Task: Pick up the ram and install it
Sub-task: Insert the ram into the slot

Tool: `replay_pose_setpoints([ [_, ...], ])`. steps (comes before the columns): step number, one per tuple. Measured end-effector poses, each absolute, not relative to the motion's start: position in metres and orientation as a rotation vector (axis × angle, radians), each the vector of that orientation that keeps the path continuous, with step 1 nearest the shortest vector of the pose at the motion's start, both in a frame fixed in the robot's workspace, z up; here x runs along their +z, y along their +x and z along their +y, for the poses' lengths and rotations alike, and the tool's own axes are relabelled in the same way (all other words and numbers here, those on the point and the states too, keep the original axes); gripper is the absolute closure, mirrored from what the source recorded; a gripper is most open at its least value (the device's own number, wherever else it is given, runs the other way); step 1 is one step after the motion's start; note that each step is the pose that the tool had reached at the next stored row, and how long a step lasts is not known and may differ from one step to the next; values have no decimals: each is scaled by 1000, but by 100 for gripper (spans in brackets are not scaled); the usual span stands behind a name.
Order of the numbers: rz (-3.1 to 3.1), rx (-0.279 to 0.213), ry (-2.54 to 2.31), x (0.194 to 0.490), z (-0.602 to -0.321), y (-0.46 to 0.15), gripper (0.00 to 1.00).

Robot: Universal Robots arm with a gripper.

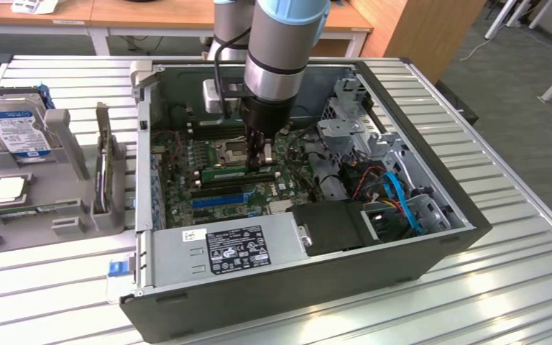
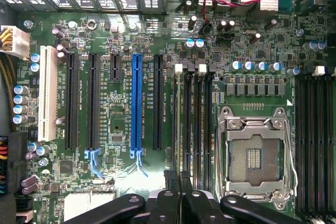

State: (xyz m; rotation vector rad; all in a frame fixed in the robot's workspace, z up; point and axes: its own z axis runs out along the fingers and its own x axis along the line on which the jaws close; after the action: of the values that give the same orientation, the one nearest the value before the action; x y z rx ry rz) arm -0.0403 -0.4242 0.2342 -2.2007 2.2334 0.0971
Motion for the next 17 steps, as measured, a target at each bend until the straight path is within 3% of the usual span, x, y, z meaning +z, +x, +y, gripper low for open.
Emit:
replay_pose_setpoints([
  [17, 2234, 98, -2201, 233, -424, -41, 88],
])
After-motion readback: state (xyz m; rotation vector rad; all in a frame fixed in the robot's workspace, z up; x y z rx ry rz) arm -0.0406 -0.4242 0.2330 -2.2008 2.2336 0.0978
